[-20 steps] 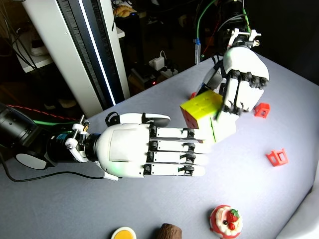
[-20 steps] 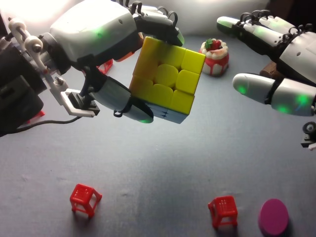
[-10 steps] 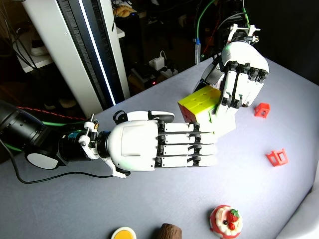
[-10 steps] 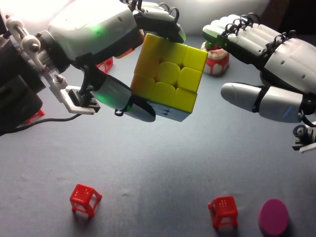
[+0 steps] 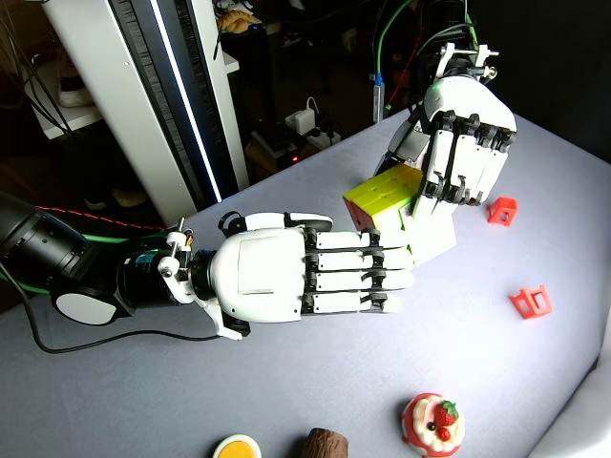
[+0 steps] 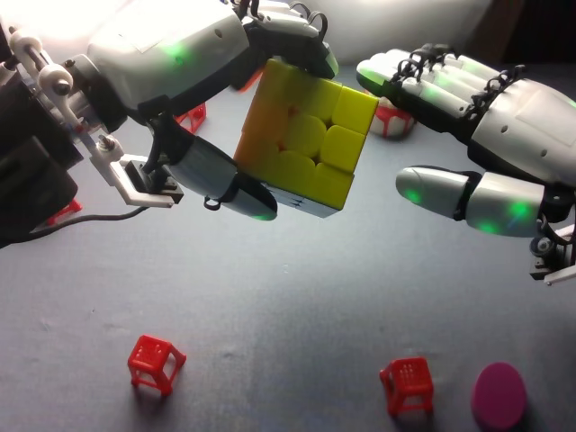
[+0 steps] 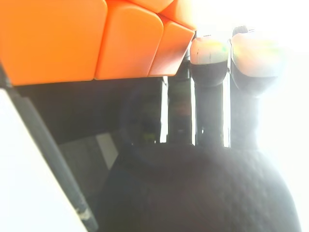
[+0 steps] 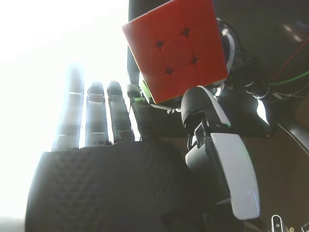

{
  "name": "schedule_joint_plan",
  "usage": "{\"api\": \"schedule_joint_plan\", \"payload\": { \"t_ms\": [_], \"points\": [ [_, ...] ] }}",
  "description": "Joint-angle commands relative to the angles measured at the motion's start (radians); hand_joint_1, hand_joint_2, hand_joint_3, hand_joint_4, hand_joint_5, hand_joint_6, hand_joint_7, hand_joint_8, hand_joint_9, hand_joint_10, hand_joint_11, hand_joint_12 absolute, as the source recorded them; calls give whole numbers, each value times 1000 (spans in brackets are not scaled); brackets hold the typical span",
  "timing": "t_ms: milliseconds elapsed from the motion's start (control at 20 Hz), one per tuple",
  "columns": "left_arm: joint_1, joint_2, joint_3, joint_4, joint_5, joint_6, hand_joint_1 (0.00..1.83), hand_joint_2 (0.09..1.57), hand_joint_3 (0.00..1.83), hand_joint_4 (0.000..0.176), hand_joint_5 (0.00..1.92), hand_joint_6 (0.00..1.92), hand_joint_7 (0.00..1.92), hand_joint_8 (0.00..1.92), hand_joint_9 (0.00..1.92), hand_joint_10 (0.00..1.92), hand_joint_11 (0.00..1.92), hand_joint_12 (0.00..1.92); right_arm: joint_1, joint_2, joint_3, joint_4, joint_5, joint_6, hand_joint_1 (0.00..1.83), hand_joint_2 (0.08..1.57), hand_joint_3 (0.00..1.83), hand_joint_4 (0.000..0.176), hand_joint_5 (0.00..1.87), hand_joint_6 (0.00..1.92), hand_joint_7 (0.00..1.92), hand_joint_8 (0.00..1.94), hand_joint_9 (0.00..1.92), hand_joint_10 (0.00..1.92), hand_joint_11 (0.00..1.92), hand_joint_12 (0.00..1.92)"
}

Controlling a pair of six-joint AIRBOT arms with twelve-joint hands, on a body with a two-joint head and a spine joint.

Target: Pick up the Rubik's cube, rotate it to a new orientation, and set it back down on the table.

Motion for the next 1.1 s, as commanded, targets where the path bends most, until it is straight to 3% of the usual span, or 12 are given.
{"api": "schedule_joint_plan", "payload": {
  "t_ms": [0,50,150,200,250,400,450,500,700,750,1000,1050],
  "points": [
    [-20,6,-5,-41,-156,-5,1247,840,825,0,879,1304,739,1763,849,1899,995,1921,18,-4,-6,14,121,6,0,1415,1,0,47,13,111,20,104,477,0,1228],
    [-19,6,-5,-44,-157,-3,1232,764,968,0,863,1334,831,1801,970,1920,1115,1921,18,-4,-10,6,124,6,0,1403,0,0,93,27,184,41,10,1035,0,1464],
    [-19,6,-5,-45,-157,-2,1229,736,1046,0,843,1408,861,1825,1027,1921,1167,1921,18,-4,-15,-2,130,6,0,1406,0,0,77,19,176,35,1,1079,0,1511],
    [-18,6,-5,-46,-157,0,1320,837,866,0,876,1430,688,1717,661,1839,824,1921,18,-4,-20,-4,132,6,0,1408,0,0,76,19,176,33,0,1165,0,1663],
    [-18,6,-5,-48,-158,1,1358,743,1112,0,763,1629,770,1830,808,1905,1007,1921,18,-4,-24,-5,134,6,0,1413,2,0,47,6,126,11,0,1154,0,1712],
    [-17,7,-5,-52,-162,2,1194,841,918,0,876,1555,618,1786,674,1920,918,1921,17,-3,-37,-6,143,6,0,1418,2,0,29,9,191,46,0,1286,0,1849],
    [-17,8,-5,-53,-163,2,1153,1221,182,0,788,1508,480,1596,291,1921,509,1921,17,-3,-39,-7,147,6,0,1428,0,0,41,468,88,861,0,1527,0,1917],
    [-16,8,-5,-56,-163,4,1132,1289,102,0,750,1545,420,1673,261,1921,448,1921,16,-3,-44,-8,154,6,0,1431,0,0,7,778,40,1059,23,1527,0,1920],
    [-12,8,-5,-68,-164,10,1163,1261,67,0,836,1324,471,1705,482,1921,687,1921,15,-2,-62,-17,174,6,4,1429,0,0,0,761,18,1276,36,1585,0,1921],
    [-10,8,-4,-75,-166,14,1193,828,949,0,865,1456,669,1912,877,1921,1106,1921,15,-2,-68,-20,181,6,80,1413,0,0,0,853,35,1320,41,1593,0,1921],
    [-3,8,-2,-99,-173,21,1209,769,1070,0,771,1499,852,1921,1283,1921,1413,1921,8,23,-101,-46,200,6,11,1440,6,0,0,1046,75,1382,17,1604,0,1911],
    [-2,8,-2,-103,-176,23,1103,716,1104,0,842,1639,1281,1921,1464,1921,1563,1921,5,28,-107,-50,203,6,15,1434,1,0,9,1313,172,1335,57,1576,0,1910]
  ]
}}
